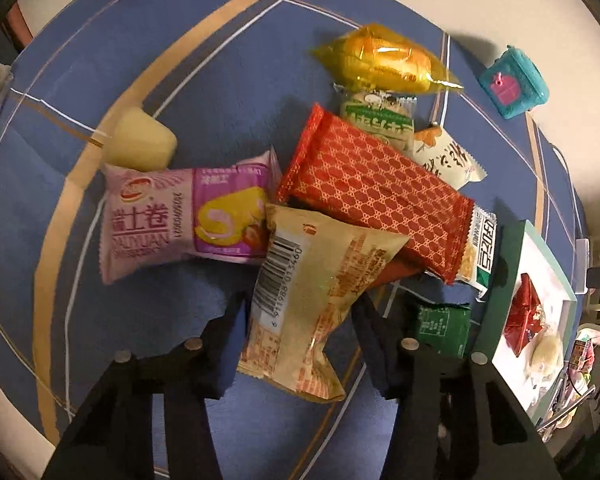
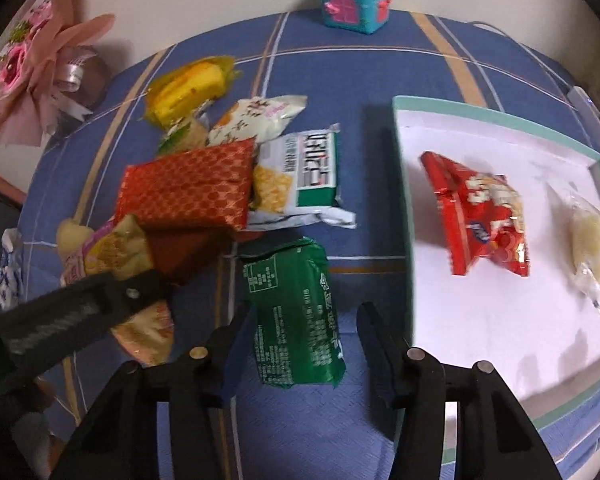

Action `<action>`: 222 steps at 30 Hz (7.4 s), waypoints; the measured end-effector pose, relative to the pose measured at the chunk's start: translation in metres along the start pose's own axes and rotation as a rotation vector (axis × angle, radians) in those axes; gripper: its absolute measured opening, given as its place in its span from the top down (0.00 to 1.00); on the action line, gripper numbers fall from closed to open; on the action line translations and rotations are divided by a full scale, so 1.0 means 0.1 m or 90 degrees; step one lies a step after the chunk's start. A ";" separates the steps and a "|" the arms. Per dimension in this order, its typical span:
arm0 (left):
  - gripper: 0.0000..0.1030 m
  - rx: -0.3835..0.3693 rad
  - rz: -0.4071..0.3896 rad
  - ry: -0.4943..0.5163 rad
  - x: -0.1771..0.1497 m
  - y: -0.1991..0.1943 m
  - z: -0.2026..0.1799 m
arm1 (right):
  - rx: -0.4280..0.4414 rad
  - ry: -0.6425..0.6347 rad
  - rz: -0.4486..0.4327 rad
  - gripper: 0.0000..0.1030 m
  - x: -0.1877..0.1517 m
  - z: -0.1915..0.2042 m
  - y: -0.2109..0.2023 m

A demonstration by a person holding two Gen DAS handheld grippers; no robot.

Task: Organize snacks
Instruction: 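Grasp the yellow bread bag with the left tool while the right tool grasps the green biscuit pack, then carry both packs into the tray and release them beside the chip bag, then move the left tool to the pink Swiss roll pack and lower it, then grasp the pink Swiss roll pack with the left tool while the right tool grasps the red wafer pack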

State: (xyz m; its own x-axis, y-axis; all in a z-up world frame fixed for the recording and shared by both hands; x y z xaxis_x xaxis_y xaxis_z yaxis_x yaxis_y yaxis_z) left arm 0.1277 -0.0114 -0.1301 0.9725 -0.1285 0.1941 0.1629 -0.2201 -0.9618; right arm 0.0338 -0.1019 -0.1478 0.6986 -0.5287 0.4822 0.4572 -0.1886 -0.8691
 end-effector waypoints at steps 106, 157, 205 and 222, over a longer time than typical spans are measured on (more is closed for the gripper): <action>0.33 -0.109 -0.018 0.205 -0.64 -0.42 -1.55 | -0.166 0.436 -0.080 0.41 -0.11 -2.22 -0.84; 0.06 0.141 -0.134 -0.177 0.48 -0.32 1.03 | -0.016 0.017 -0.073 0.00 0.20 -0.06 -0.19; 0.07 0.015 0.013 -0.128 0.30 0.18 0.33 | -0.016 0.060 -0.032 0.00 0.31 0.22 0.11; 0.57 -0.077 -0.005 -0.169 0.56 0.06 0.64 | -0.033 0.046 -0.034 0.00 0.48 0.53 0.28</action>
State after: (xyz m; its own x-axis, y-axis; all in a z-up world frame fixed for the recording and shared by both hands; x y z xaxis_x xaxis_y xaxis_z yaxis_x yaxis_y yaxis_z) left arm 0.1936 0.0424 -0.1374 0.9836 0.1272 0.1281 0.1642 -0.3365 -0.9272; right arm 0.1093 -0.0882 -0.1437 0.6319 -0.5748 0.5198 0.4622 -0.2589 -0.8482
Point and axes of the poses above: each gripper's, at about its wrist camera, not at the fingertips, and y roughly the way its jaws point, z to its left, x to its top, the point moved 6 cm from there along y, roughly the way its jaws point, and after that the axes turned 5 degrees about -z, right-handed, at the moved point
